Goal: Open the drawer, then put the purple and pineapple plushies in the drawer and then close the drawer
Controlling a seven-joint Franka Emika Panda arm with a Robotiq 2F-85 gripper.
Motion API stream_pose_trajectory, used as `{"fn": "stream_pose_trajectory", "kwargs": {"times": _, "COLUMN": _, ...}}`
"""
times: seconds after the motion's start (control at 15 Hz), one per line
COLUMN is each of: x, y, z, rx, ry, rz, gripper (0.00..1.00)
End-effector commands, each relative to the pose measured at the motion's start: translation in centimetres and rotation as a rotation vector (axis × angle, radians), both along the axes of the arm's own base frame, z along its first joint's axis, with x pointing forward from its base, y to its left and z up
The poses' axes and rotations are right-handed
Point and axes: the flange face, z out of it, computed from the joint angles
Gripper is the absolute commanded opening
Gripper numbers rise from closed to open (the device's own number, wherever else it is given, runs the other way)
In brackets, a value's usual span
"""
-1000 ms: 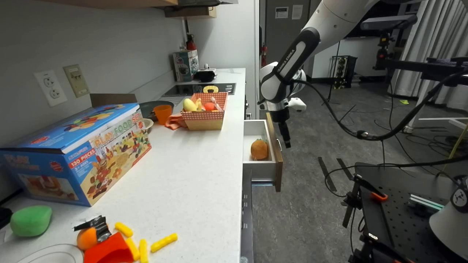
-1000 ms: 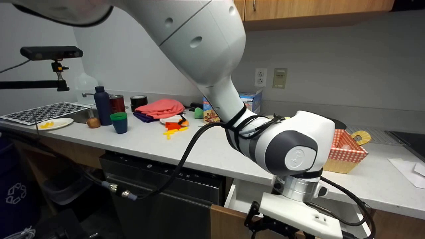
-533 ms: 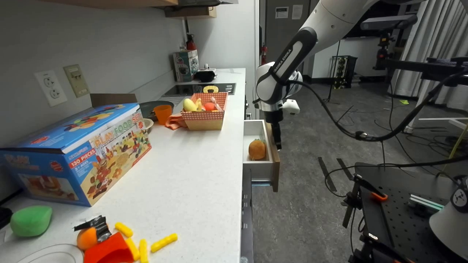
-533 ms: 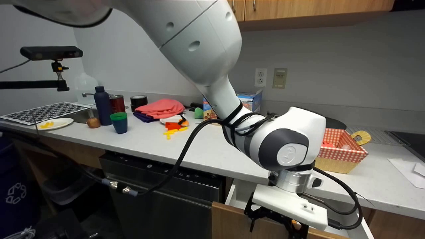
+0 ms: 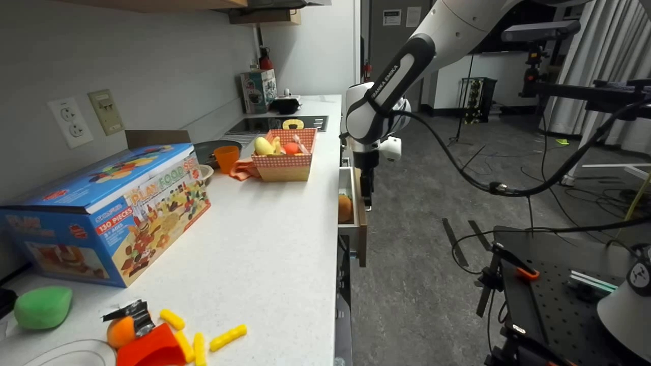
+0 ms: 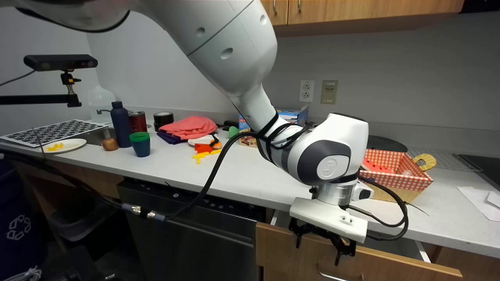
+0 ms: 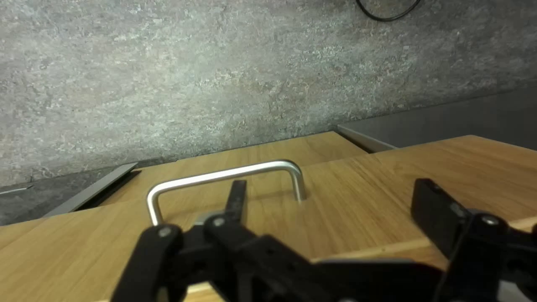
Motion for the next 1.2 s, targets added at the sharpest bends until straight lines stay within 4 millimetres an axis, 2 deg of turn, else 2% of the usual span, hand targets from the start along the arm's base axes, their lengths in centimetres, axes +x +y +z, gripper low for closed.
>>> {"fn": "stream_pose_trajectory", "kwargs": {"times": 0.0, "x": 3.2, "y": 2.2, "z": 1.7, "rx": -0.004, "ry": -0.077, "rz": -0.039, "gripper": 1.0}}
{"fn": "stream_pose_trajectory", "kwargs": {"times": 0.27, "x": 4.2, "y": 2.9, "z": 2.7, "rx": -0.006, "ry": -0.105, "rz": -0.063, "gripper": 1.0}}
{"fn": "stream_pose_trajectory", "kwargs": {"times": 0.53, "x": 3.7, "y": 2.1, "z": 3.8, "rx": 0.01, "ry": -0.114, "rz": -0.096, "gripper": 1.0}}
{"fn": "stream_pose_trajectory", "kwargs": {"times": 0.73, "x": 1.2, "y": 1.9, "z": 6.1, "rx": 0.012, "ry": -0.115, "rz": -0.087, "gripper": 1.0}}
{"fn": "stream_pose_trajectory", "kwargs": {"times": 0.93, "x": -2.4, "y": 2.0, "z": 9.7, "rx": -0.001, "ry": -0.147, "rz": -0.067, "gripper": 1.0}}
{"fn": "stream_pose_trajectory", "kwargs": {"times": 1.13, "x": -5.9, "y": 2.8, "z": 14.1, "rx": -0.017, "ry": -0.214, "rz": -0.043, "gripper": 1.0}}
